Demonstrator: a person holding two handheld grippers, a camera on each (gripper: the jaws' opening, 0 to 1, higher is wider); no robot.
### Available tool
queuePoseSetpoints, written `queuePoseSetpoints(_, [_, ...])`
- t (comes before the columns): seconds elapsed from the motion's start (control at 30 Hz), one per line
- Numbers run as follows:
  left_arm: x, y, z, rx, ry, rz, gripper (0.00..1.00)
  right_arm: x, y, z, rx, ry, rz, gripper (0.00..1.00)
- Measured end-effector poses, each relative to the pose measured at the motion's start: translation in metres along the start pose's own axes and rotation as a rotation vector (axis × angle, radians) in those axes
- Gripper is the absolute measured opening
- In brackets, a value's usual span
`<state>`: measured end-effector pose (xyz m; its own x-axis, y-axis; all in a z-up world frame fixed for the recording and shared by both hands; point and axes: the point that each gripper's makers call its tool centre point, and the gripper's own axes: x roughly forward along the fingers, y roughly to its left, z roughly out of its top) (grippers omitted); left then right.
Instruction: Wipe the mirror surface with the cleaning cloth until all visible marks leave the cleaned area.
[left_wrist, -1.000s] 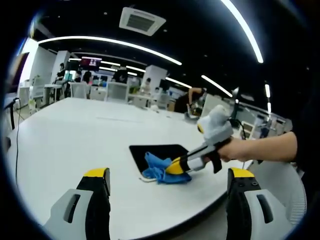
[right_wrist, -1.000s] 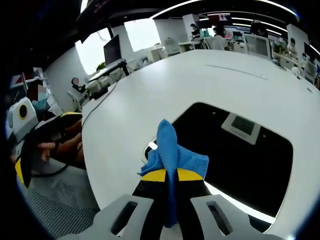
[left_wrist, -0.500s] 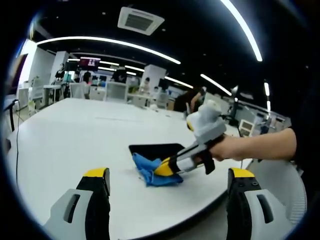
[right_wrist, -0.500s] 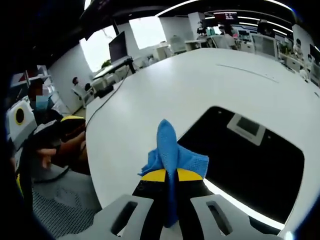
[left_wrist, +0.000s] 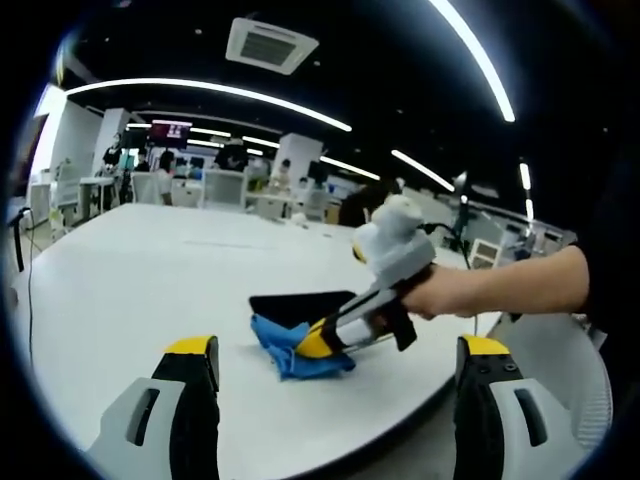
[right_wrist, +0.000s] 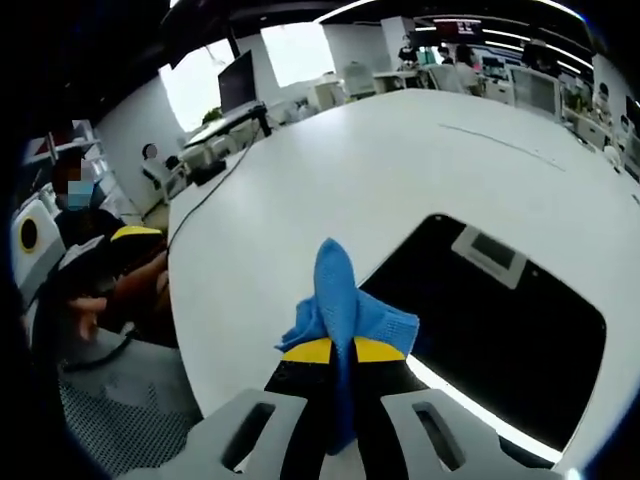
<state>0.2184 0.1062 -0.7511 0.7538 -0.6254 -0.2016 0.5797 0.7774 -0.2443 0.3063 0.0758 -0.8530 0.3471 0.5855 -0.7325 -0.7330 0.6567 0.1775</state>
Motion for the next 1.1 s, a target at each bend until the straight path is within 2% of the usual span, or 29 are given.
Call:
queuePoseSetpoints(0.27, [0.001, -0.005, 0.002, 0.006, -0.007, -0.033, 0.99, 0.000, 0.000, 0.000, -0.030, 0.018, -0.031, 0.01])
queuePoseSetpoints(0.83, [0.000, -0.003, -0.007, -0.005, 0.041, -0.019, 0.99, 0.000, -0.001, -0.001, -0.045, 0.004, -0.053, 0.01])
queuePoseSetpoints(1.1, [0.000, -0.005, -0.010, -0.001, 0.058, -0.027, 0.99, 0.006, -0.016, 0.003, -0.041, 0.003, -0.056, 0.00])
